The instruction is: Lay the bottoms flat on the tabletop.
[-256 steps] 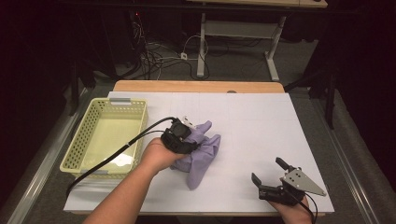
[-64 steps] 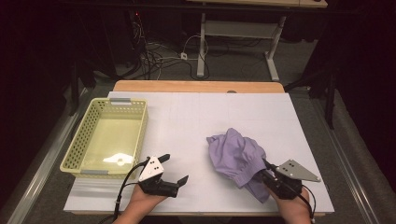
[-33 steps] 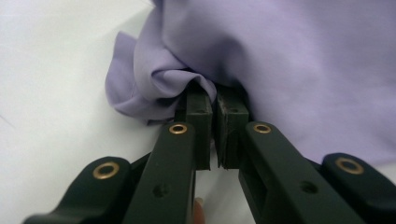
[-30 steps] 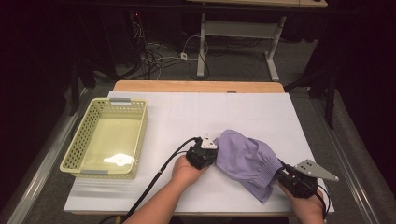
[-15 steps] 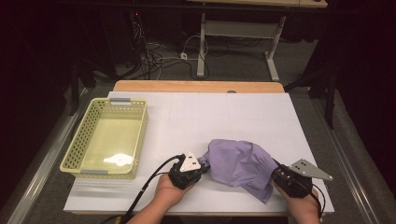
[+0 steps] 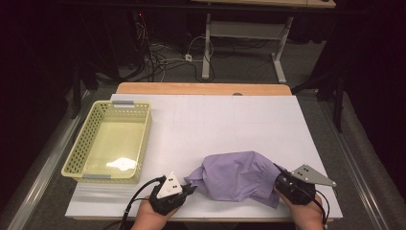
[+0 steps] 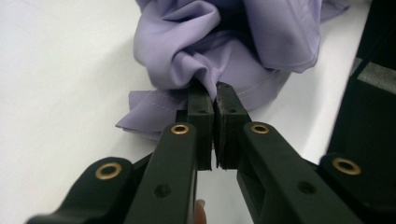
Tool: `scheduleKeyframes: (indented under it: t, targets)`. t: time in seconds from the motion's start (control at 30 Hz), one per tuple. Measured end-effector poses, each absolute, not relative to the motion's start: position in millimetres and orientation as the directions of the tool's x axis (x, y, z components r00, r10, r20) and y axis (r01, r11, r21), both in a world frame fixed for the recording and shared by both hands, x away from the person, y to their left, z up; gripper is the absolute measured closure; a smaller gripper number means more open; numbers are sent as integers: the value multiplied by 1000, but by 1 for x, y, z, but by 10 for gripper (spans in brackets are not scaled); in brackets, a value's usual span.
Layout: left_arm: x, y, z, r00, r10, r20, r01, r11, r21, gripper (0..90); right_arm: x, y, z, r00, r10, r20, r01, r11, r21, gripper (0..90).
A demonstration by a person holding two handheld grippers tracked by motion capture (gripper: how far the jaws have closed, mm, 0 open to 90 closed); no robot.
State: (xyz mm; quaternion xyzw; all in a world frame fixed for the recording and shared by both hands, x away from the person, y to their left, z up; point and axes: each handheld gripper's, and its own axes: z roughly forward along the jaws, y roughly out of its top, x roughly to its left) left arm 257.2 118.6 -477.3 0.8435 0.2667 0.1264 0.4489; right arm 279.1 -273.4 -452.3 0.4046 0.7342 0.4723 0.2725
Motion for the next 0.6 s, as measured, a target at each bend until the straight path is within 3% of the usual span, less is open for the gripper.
scheduleKeyframes:
  t: [0.33, 0.6]
  targets:
    - [254, 165, -477, 747, 663, -54, 384, -364, 849, 854, 282, -276, -452, -510, 860, -11, 341, 213, 916, 792]
    - [258, 167, -480, 735, 676, -47, 389, -363, 847, 850, 290, -289, -453, -469, 883, 1, 356, 188, 915, 792]
